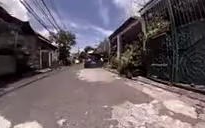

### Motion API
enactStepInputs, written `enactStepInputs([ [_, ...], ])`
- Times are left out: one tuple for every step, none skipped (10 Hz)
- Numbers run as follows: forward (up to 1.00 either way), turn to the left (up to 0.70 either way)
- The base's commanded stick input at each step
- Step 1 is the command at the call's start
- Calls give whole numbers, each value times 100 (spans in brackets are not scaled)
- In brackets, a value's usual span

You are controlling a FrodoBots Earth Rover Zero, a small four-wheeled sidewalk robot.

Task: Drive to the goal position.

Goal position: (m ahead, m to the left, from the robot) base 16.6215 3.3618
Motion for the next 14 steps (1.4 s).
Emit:
enactStepInputs([
  [85,34],
  [85,13],
  [85,0],
  [85,0],
  [85,0],
  [85,0],
  [85,0],
  [85,0],
  [85,0],
  [85,0],
  [85,0],
  [85,0],
  [85,0],
  [85,0],
])
